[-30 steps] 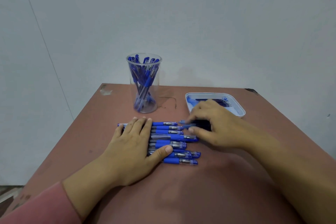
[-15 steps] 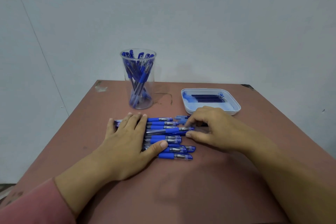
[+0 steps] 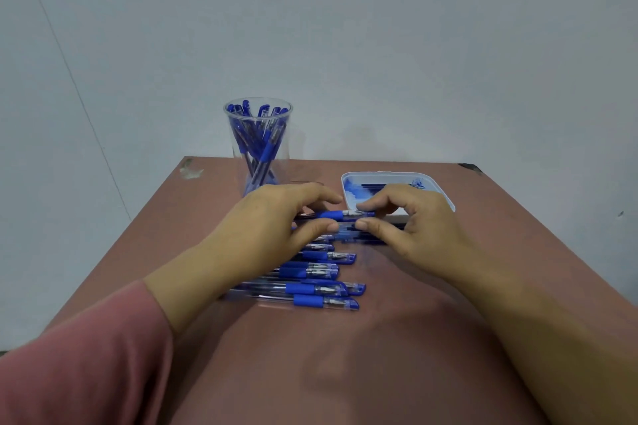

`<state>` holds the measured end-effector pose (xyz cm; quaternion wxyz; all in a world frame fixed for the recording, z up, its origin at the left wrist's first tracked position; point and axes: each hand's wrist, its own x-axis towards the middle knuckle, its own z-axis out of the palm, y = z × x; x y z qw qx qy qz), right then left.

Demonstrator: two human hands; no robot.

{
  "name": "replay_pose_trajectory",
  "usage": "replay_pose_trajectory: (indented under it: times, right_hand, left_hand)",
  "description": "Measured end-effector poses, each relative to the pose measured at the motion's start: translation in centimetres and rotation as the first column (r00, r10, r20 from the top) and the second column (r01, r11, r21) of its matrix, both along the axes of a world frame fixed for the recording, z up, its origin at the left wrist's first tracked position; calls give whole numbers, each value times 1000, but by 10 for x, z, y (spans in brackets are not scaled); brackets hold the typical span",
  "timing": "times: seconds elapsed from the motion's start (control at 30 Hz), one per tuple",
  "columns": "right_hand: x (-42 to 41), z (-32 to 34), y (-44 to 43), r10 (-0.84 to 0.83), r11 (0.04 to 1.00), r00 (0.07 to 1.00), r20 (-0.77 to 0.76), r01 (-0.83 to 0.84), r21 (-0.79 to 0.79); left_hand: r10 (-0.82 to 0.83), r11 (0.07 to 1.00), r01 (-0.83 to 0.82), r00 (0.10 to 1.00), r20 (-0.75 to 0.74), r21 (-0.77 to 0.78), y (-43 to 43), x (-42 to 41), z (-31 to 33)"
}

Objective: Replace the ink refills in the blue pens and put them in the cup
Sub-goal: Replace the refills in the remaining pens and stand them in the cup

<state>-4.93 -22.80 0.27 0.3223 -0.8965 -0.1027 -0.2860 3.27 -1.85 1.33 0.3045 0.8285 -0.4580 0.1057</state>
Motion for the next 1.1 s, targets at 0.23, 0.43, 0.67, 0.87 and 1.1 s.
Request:
replay_pose_trajectory:
  times: [0.23,0.43,0.67,0.87,1.1]
  right_hand:
    - [6,-3,2,29,998,1000,-1,-29,51]
    - [10,-4,4,60,998,998,15,-61,20]
    - [11,-5,2,57,997,996,66,-53,-61]
    - [9,-5,1,74,990,993,91,-62,-125]
    - [1,6,-21,-29,999,999,-46,28,-33]
  left_hand:
    - [35,994,-34,999,5,-99,-5,2,-16]
    - [35,994,-35,999,-3,-107,-4,2,-18]
    - [5,995,-16,994,-109,-99,-3,0,-17]
    - [-75,992,52,972,-222,-111,-3,-3,-15]
    - [-30,995,19,992,-125,-95,12,7,-17]
